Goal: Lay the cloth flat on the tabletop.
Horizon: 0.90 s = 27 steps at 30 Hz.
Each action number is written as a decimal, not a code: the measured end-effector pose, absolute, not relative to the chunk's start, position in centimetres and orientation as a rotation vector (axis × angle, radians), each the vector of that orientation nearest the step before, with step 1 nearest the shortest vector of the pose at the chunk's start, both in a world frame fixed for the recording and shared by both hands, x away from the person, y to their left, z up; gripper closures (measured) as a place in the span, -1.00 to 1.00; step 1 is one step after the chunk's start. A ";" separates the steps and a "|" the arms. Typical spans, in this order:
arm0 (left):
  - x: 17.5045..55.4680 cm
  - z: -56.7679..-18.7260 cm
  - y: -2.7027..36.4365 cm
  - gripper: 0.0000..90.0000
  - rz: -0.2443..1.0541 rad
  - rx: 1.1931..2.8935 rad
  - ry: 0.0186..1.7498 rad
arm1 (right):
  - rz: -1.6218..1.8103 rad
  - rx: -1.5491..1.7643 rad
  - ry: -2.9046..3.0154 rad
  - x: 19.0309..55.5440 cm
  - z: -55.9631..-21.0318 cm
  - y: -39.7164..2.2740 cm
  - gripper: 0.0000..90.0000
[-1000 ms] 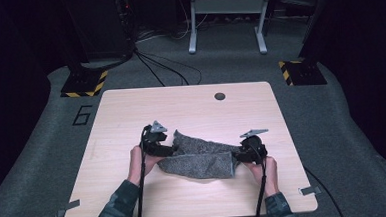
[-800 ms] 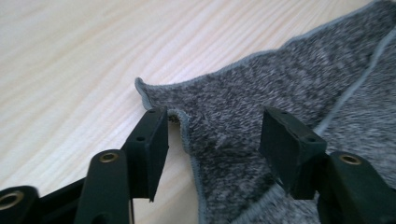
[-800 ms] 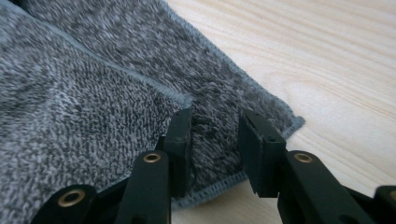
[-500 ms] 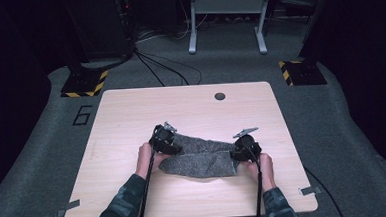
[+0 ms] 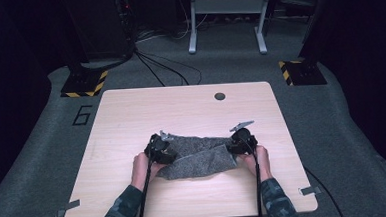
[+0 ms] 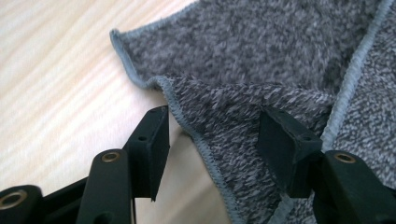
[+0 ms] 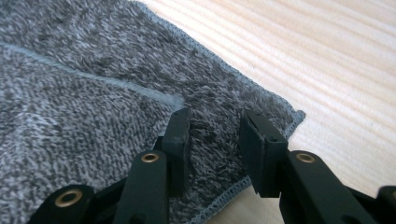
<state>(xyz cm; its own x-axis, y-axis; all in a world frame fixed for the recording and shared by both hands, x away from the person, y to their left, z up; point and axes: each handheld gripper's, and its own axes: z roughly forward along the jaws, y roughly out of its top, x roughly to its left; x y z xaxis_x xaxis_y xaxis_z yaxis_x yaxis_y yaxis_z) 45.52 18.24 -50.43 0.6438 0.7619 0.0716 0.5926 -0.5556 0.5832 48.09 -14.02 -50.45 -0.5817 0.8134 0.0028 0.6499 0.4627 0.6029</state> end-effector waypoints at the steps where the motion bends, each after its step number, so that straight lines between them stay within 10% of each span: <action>1: 45.2 -50.5 18.4 -0.04 0.438 2.330 1.063 | 0.821 1.245 2.429 48.2 -50.5 -14.0 0.42; 7: 43.6 -50.7 19.4 -0.08 0.406 2.305 1.066 | 0.852 1.229 2.420 48.4 -50.7 -13.9 0.38; 15: 43.8 -48.5 21.4 -0.34 0.396 2.167 1.067 | 0.973 1.219 2.369 47.9 -49.5 -14.5 -0.33; 27: 49.5 -47.7 20.6 -0.40 0.407 2.157 1.085 | 0.914 1.362 2.304 50.3 -48.0 -16.3 -0.17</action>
